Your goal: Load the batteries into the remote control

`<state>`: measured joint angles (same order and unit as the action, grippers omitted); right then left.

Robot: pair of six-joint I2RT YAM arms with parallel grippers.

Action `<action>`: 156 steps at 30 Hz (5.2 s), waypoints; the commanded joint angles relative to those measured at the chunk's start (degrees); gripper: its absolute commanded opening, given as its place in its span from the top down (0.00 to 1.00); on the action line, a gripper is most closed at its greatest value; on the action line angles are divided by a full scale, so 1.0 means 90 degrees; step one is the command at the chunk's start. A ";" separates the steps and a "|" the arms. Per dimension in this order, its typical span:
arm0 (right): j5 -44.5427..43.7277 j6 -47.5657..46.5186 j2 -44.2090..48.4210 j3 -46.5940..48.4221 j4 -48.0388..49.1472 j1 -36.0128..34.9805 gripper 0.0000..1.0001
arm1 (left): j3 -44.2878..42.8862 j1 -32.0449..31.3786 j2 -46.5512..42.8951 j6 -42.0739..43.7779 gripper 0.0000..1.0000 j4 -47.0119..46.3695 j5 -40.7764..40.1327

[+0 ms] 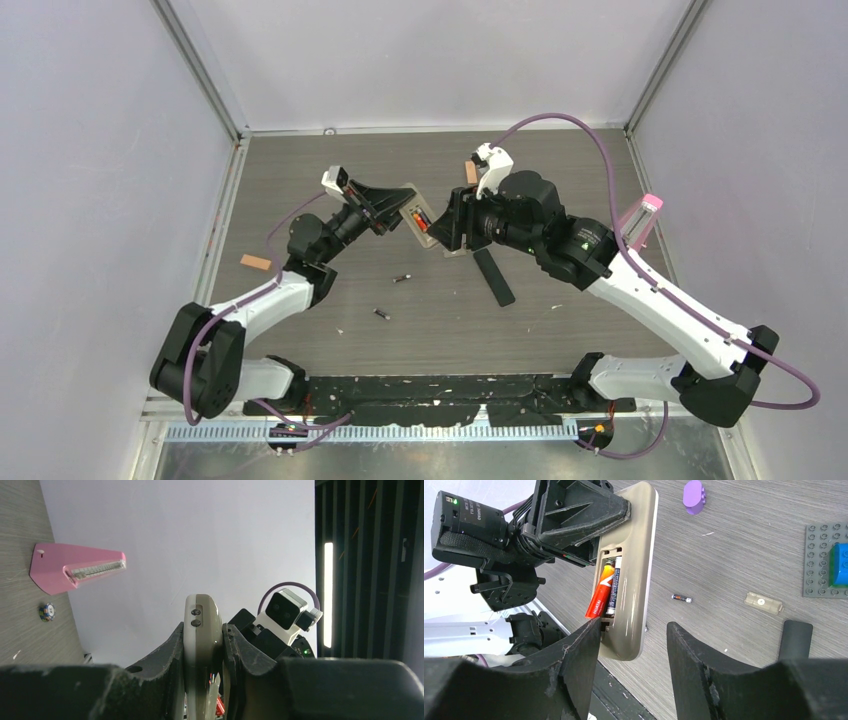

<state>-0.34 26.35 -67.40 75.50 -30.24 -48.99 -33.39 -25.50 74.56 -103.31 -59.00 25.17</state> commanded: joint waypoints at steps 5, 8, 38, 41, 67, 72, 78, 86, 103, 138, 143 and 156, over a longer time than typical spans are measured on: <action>0.0128 0.0058 0.0067 0.0102 0.0217 0.0062 0.43 | -0.0018 -0.0038 -0.0357 0.0219 1.00 -0.0073 -0.0092; 0.0326 0.0022 0.0140 0.0062 0.0330 0.0072 0.41 | -0.0028 -0.0038 -0.0347 0.0215 1.00 -0.0065 -0.0077; 0.0683 0.0139 0.0223 -0.0013 0.0563 0.0132 0.39 | -0.0214 -0.0038 -0.0259 0.0199 1.00 -0.0211 -0.0013; 0.0657 0.0162 0.0165 -0.0014 0.0538 0.0130 0.40 | -0.0192 -0.0038 -0.0286 0.0199 1.00 -0.0206 -0.0013; 0.0474 0.0249 -0.0208 0.0057 0.0370 0.0139 0.51 | -0.0049 -0.0115 -0.0411 0.0230 1.00 -0.0178 -0.0062; 0.0397 0.0267 -0.0322 0.0099 0.0328 0.0141 0.51 | 0.0016 -0.0203 -0.0543 0.0215 1.00 -0.0205 -0.0280; 0.0419 0.0299 -0.0490 0.0149 0.0322 0.0142 0.51 | -0.0072 -0.0262 -0.0592 0.0174 1.00 -0.0201 -0.0275; 0.0422 0.0324 -0.0821 0.0287 0.0043 0.0155 0.54 | -0.0113 -0.0271 -0.0557 0.0065 1.00 -0.0415 -0.0361; 0.0936 0.0446 -0.0788 0.0576 -0.0278 0.0490 0.49 | -0.0208 -0.0267 -0.0482 0.0890 1.00 -0.0683 -0.0167; 0.4192 0.0577 -0.1011 -0.0100 0.2049 0.0767 0.43 | -0.0798 -0.0244 -0.0950 0.2379 1.00 -0.0117 0.0748; 0.4446 0.0749 -0.1046 -0.0258 0.2241 0.0856 0.65 | -0.0707 -0.0132 -0.1063 0.2423 0.98 0.0039 0.0753; 0.5786 0.1205 -0.1485 -0.0496 0.2896 0.1139 0.84 | -0.0588 0.0079 -0.1285 0.2876 0.57 0.0567 0.1100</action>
<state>45.80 35.92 -79.02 70.85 -7.60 -39.64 -37.71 -25.80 64.99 -79.15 -52.73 32.56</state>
